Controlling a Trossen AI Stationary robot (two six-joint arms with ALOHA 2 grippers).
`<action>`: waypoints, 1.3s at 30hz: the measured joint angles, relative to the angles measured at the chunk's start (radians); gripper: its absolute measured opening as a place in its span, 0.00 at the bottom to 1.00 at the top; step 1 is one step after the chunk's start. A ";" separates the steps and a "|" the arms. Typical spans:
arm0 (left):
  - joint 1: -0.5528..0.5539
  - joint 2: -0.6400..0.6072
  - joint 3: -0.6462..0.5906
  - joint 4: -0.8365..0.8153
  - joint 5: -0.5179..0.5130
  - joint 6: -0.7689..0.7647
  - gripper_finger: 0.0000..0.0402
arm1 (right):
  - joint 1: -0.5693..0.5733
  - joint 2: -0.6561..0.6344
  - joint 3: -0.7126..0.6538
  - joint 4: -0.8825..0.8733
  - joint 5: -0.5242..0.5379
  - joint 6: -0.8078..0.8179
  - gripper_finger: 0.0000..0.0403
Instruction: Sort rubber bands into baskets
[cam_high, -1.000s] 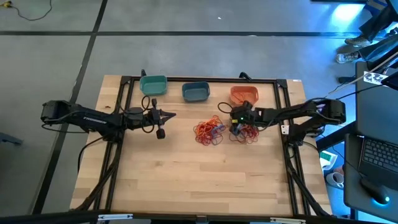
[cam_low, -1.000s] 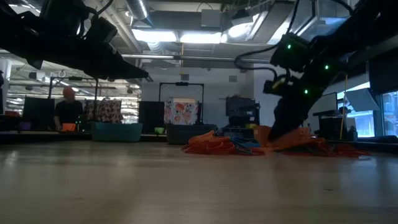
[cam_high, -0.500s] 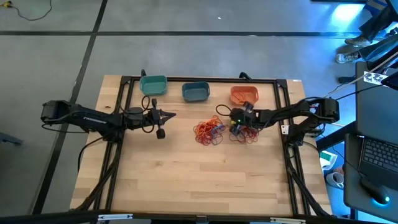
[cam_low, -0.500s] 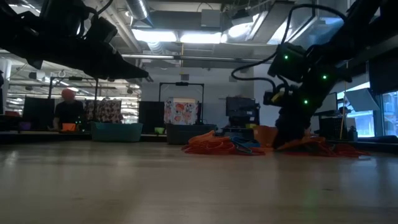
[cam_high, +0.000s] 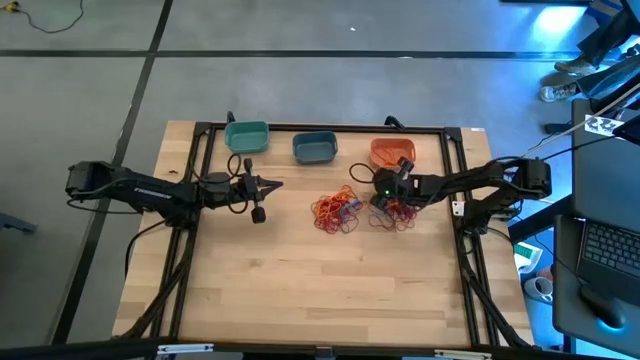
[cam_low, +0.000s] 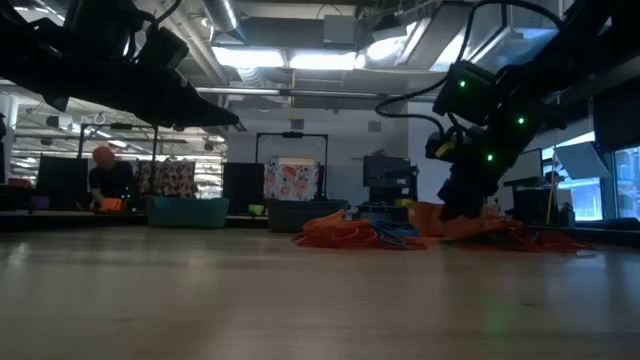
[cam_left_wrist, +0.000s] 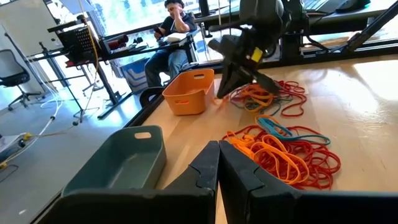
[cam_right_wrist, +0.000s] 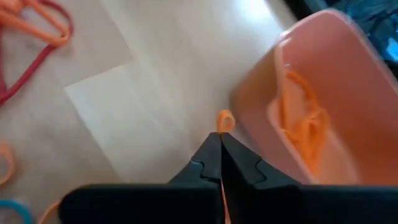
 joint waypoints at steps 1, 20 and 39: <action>0.000 0.000 0.000 0.000 0.000 -0.002 0.01 | 0.000 -0.016 0.000 -0.010 0.009 0.000 0.02; 0.000 0.000 0.000 0.009 0.000 -0.003 0.01 | -0.022 -0.404 0.000 -0.185 0.175 -0.043 0.01; 0.000 0.000 0.000 0.015 0.000 0.011 0.01 | -0.374 -0.405 0.000 -0.122 -0.173 -0.015 0.01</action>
